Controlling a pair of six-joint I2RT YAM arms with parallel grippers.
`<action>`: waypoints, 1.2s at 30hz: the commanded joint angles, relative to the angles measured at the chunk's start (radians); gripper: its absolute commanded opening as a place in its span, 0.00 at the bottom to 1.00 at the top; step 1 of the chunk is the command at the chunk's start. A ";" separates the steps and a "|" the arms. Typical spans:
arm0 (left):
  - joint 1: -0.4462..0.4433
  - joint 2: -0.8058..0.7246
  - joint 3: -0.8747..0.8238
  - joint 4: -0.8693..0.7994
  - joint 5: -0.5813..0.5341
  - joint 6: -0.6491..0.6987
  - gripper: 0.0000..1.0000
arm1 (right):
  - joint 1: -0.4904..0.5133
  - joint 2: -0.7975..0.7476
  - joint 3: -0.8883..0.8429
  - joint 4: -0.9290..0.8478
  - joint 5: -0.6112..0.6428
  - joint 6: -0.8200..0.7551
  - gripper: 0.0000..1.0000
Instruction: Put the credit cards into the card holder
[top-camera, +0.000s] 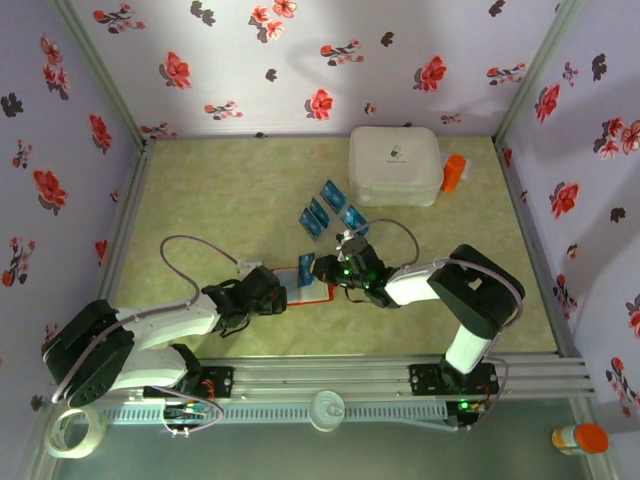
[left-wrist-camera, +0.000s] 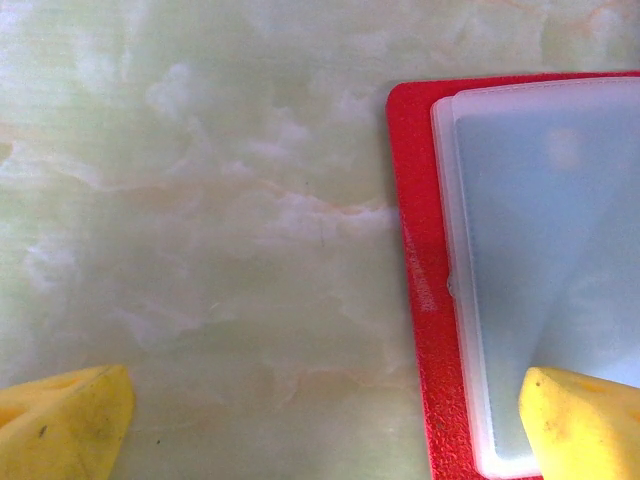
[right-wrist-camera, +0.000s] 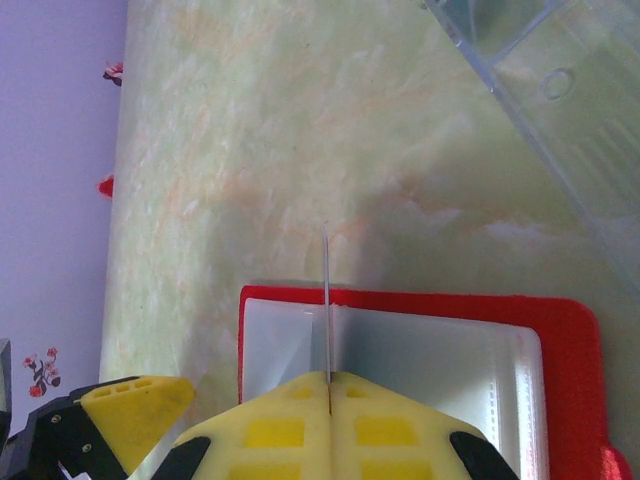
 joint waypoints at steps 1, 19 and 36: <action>-0.006 -0.003 -0.029 -0.054 -0.013 -0.022 1.00 | 0.006 0.020 -0.001 0.044 -0.003 0.026 0.00; -0.006 -0.005 -0.027 -0.053 -0.013 -0.020 1.00 | 0.010 0.020 -0.003 0.067 -0.021 0.049 0.00; -0.006 -0.006 -0.024 -0.057 -0.014 -0.017 1.00 | 0.017 0.076 -0.083 0.208 -0.020 0.110 0.00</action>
